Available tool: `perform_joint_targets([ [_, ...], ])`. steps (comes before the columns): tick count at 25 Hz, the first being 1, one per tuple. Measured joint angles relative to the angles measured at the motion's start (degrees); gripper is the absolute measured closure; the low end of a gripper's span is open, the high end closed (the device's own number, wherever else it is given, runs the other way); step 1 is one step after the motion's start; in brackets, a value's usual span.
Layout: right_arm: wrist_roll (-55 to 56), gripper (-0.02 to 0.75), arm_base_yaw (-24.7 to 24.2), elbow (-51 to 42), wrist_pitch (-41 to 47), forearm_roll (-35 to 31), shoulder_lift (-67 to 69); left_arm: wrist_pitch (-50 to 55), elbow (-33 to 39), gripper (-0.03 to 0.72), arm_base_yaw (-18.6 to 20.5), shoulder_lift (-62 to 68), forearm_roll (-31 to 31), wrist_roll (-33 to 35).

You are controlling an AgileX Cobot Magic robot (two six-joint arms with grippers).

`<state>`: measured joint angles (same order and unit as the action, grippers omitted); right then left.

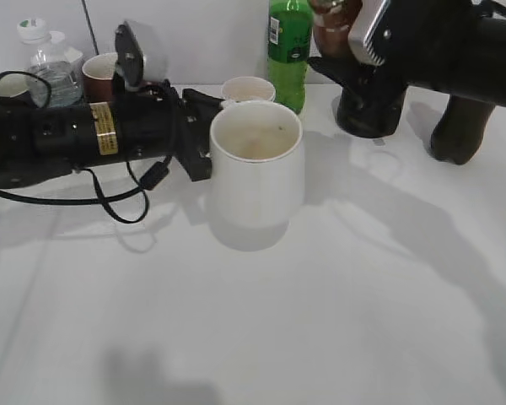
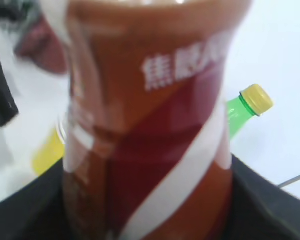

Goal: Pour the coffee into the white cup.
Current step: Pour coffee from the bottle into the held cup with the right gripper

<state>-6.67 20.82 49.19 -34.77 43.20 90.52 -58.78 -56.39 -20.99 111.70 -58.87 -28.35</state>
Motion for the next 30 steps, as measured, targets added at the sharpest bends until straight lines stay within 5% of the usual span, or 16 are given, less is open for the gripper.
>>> perform_joint_targets([
  [10,-16.5,0.207,0.0,0.0,1.4,0.3,-0.1,1.8,-0.1,0.651,-2.4,0.3,5.4,0.0],
  [30,-36.7,0.207,0.0,0.0,1.5,0.3,-0.1,1.8,-0.1,0.651,-2.4,0.3,2.4,0.0],
])
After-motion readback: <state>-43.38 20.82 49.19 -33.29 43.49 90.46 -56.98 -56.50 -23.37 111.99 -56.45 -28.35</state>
